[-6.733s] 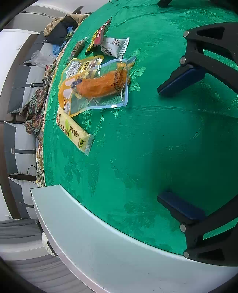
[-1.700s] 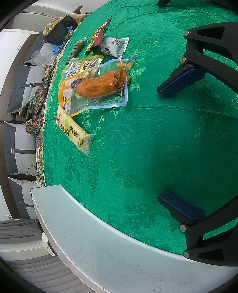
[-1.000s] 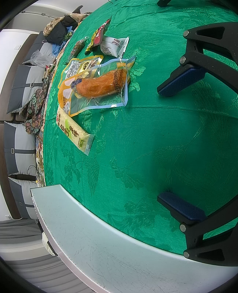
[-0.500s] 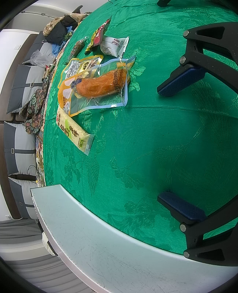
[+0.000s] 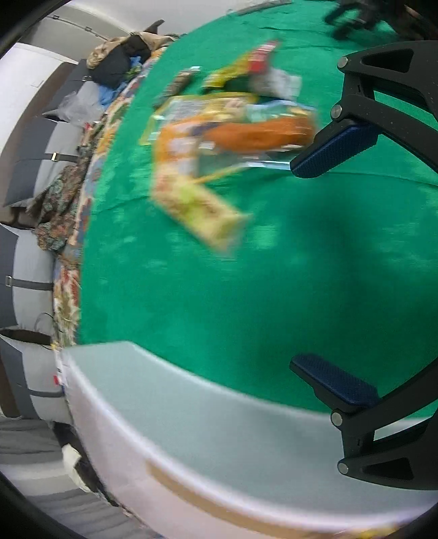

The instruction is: Organize snacks

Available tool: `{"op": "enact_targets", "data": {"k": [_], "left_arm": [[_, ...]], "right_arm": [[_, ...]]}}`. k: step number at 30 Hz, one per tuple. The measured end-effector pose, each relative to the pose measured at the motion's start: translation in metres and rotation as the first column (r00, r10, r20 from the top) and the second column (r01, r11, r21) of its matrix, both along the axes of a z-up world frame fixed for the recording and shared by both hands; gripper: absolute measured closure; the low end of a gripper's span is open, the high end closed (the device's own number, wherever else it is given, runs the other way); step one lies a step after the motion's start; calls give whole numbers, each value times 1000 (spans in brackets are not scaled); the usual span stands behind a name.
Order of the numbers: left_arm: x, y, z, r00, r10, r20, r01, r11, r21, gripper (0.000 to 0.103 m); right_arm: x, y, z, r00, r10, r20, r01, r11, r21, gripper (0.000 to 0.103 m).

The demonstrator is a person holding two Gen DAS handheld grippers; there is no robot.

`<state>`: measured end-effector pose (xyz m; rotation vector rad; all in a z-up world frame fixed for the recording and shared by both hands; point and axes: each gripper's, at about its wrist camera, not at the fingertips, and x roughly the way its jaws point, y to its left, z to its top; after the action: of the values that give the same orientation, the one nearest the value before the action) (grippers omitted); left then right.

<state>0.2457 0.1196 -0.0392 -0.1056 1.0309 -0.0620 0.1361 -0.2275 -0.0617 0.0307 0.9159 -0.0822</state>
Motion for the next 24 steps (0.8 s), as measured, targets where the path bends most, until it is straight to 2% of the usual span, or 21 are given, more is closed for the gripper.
{"op": "enact_targets", "data": {"k": [3, 5, 8, 9, 10, 11, 12, 15, 18, 20, 24], "left_arm": [[38, -14, 3, 994, -105, -40, 104, 994, -22, 1], [61, -29, -2, 983, -174, -60, 175, 984, 13, 2], [83, -35, -11, 982, -178, -67, 181, 983, 36, 13], [90, -33, -15, 983, -173, -67, 174, 985, 7, 27], [92, -32, -18, 983, -171, -71, 169, 985, -30, 53], [94, -31, -22, 982, -169, -84, 164, 984, -64, 69], [92, -28, -25, 984, -158, -87, 151, 985, -85, 73], [79, -28, -25, 985, -156, -74, 148, 983, -109, 74], [49, -20, -25, 987, -130, -90, 118, 986, -119, 74], [21, -17, -24, 987, -120, -111, 110, 990, -92, 73], [-41, -27, -23, 976, -172, -134, 172, 985, -7, 73]], "right_arm": [[0, 0, 0, 1000, 0, 0, 0, 1000, 0, 10], [0, 0, 0, 1000, 0, 0, 0, 1000, 0, 10], [0, 0, 0, 1000, 0, 0, 0, 1000, 0, 10], [0, 0, 0, 1000, 0, 0, 0, 1000, 0, 10], [0, 0, 0, 1000, 0, 0, 0, 1000, 0, 10], [0, 0, 0, 1000, 0, 0, 0, 1000, 0, 10], [0, 0, 0, 1000, 0, 0, 0, 1000, 0, 10], [0, 0, 0, 1000, 0, 0, 0, 1000, 0, 10], [0, 0, 1, 1000, 0, 0, 0, 1000, 1, 10], [0, 0, 1, 1000, 0, 0, 0, 1000, 1, 10], [0, 0, 1, 1000, 0, 0, 0, 1000, 1, 10]]}}
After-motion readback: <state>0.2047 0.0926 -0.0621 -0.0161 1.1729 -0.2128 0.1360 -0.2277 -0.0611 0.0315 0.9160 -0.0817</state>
